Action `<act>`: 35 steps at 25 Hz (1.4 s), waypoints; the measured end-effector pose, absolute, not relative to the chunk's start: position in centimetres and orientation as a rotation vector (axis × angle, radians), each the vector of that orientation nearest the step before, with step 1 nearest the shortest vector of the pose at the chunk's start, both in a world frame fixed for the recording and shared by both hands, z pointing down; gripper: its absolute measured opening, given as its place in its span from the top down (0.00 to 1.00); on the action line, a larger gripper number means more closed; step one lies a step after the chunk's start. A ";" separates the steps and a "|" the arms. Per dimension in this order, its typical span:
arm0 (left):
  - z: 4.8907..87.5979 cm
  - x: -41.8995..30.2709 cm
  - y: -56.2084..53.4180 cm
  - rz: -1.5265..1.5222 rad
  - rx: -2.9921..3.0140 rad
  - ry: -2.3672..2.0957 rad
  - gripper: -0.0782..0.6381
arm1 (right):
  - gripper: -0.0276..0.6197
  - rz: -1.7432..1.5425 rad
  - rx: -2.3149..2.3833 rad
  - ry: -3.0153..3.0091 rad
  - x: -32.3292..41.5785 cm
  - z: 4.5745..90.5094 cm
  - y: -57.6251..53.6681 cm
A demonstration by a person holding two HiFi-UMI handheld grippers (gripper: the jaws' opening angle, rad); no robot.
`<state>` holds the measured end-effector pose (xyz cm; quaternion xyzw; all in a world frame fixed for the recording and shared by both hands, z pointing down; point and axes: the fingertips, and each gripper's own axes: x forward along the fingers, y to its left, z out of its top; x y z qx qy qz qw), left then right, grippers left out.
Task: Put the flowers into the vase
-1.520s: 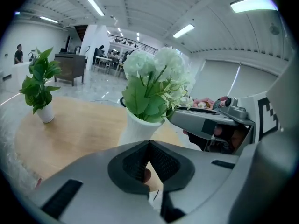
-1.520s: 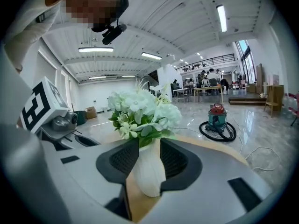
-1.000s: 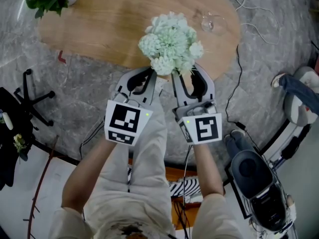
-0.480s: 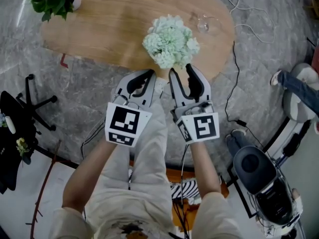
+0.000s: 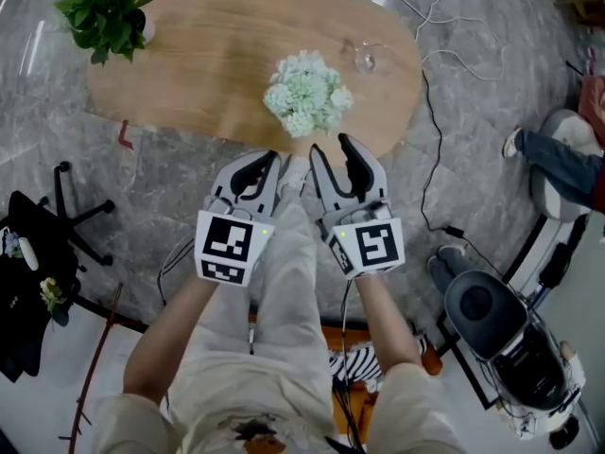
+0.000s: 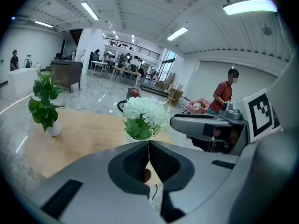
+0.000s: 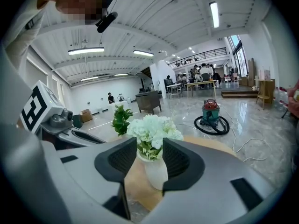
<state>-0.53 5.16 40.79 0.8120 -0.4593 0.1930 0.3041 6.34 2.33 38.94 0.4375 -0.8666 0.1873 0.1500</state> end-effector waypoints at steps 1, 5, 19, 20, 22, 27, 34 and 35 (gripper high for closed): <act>40.5 -0.6 5.2 0.512 2.150 -1.219 0.88 | 0.72 0.537 1.266 -2.490 6.3 38.3 2.4; 38.6 -0.9 5.2 0.502 2.142 -1.245 0.88 | 0.72 0.548 1.300 -2.482 6.6 36.4 2.7; 30.8 -0.4 5.6 0.545 2.170 -1.300 0.88 | 0.88 0.531 1.279 -2.552 6.9 27.8 3.4; 29.9 -0.2 5.6 0.541 2.175 -1.302 0.88 | 0.89 0.516 1.274 -2.566 6.7 26.8 3.4; 28.3 0.1 5.6 0.531 2.187 -1.307 0.88 | 0.92 0.473 1.264 -2.597 6.3 24.8 3.4; 24.7 0.5 5.5 0.519 2.208 -1.321 0.88 | 0.95 0.460 1.226 -2.634 5.5 21.5 3.6; 20.8 0.1 4.8 0.481 2.221 -1.346 0.88 | 0.95 0.516 1.228 -2.627 5.6 18.3 2.6; 19.9 0.2 5.1 0.476 2.228 -1.346 0.88 | 0.95 0.519 1.232 -2.633 5.7 17.3 2.9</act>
